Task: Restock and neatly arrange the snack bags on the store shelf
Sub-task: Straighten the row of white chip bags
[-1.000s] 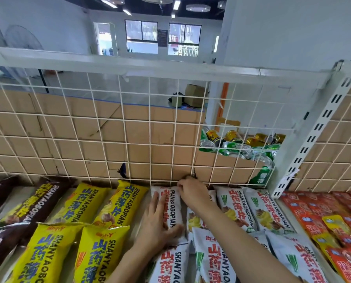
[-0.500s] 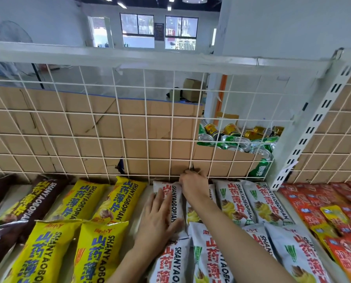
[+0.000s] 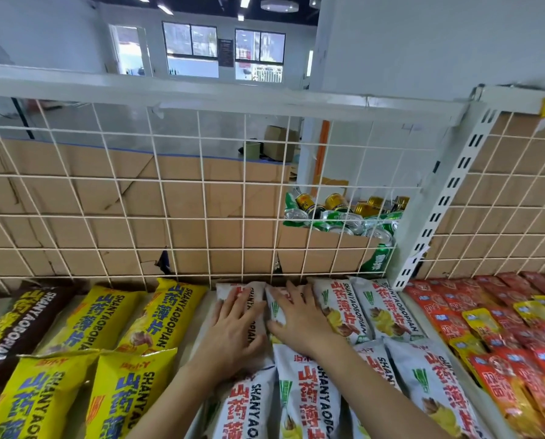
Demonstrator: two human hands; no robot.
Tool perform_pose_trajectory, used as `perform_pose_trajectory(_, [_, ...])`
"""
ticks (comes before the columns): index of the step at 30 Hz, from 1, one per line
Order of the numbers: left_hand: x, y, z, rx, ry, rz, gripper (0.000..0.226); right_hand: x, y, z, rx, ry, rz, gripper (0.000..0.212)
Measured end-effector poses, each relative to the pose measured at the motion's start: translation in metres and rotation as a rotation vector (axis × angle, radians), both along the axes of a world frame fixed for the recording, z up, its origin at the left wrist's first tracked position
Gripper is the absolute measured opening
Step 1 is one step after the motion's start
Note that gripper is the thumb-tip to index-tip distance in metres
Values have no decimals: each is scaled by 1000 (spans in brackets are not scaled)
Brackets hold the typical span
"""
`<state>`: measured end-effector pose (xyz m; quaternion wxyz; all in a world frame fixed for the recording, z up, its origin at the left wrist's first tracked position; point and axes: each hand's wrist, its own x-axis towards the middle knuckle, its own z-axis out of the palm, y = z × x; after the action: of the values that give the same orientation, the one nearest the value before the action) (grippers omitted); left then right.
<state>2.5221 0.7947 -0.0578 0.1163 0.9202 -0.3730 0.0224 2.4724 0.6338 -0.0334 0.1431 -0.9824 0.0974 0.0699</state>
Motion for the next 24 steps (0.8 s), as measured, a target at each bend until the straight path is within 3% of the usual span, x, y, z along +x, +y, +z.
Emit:
perform_pose_trajectory(4, [3,-5,5,28,36,9,96,0,-1,3,56,23,18,76])
perform_pose_trajectory(12, [1,-4,5,8,34,29,93,3,-5,5,136,-27,-48,85])
perform_pose_trajectory(15, [1,-4,6,21,21,17,92,3,-7,7,126,-25,-39,78])
perform_pose_trajectory(18, [0,-10,13,-51,-64,-40,80,0,-13,16,13,-177,-59,55])
perform_pose_trajectory(21, [-5,-24,21,-135,53,-143,77,-10,-33,20,-91,-316,-135,43])
perform_pose_trajectory(24, [-11,-44,27,-117,112,-197,80,-22,-59,16,-88,-193,-182,50])
